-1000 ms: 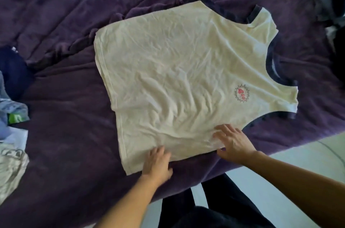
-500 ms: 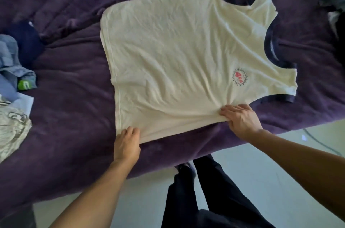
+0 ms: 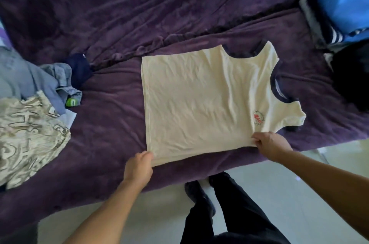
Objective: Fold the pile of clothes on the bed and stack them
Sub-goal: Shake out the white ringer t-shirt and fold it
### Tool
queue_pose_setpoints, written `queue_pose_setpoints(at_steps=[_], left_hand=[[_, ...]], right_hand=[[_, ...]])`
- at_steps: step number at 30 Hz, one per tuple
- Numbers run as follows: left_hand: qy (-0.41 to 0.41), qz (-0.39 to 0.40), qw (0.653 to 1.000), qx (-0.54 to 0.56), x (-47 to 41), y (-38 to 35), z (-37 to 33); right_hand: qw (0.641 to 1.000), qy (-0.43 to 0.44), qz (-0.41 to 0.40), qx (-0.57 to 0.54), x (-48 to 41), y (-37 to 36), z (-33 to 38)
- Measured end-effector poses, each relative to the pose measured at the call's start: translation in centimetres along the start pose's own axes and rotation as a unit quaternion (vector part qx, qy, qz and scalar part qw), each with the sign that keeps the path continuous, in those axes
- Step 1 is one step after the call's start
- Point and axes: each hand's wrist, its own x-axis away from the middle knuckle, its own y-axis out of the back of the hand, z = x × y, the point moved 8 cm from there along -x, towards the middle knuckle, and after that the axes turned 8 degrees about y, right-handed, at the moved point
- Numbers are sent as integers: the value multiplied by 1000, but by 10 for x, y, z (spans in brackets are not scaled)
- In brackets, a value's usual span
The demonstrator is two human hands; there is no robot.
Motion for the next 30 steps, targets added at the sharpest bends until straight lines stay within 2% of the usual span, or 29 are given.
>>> queue_pose_setpoints(at_steps=[2,6,10,14,17,20,22,25,27,28,30], left_hand=[[18,-61,996,59,-26,38,7],[70,-164,975,133,-91,119,11],[112,-212,958,158,-172,182,8],[171,-229,941,183,-257,206,2],[204,-236,926,213,-312,204,-4],[198,-252,930,180,-339,189,-27],[138,-252,945,153,-334,170,-63],[24,-219,965,139,-303,126,-129],[7,-178,976,128,-282,89,-157],[14,-154,980,125,-275,69,-163],[38,-120,985,120,-268,39,-163]], right_hand=[[995,-15,-52,-79,-22,34,-3],[982,-26,-110,-151,-87,105,-6],[975,-23,-138,-171,-175,163,-7],[975,-31,-161,-151,-264,189,-17],[980,-24,-154,-122,-323,188,-23],[984,-17,-171,-37,-355,183,-21],[976,44,-214,15,-353,181,-4],[943,206,-261,28,-331,164,38],[942,269,-196,47,-322,132,50],[949,268,-155,59,-321,116,45],[968,215,-107,70,-321,94,13]])
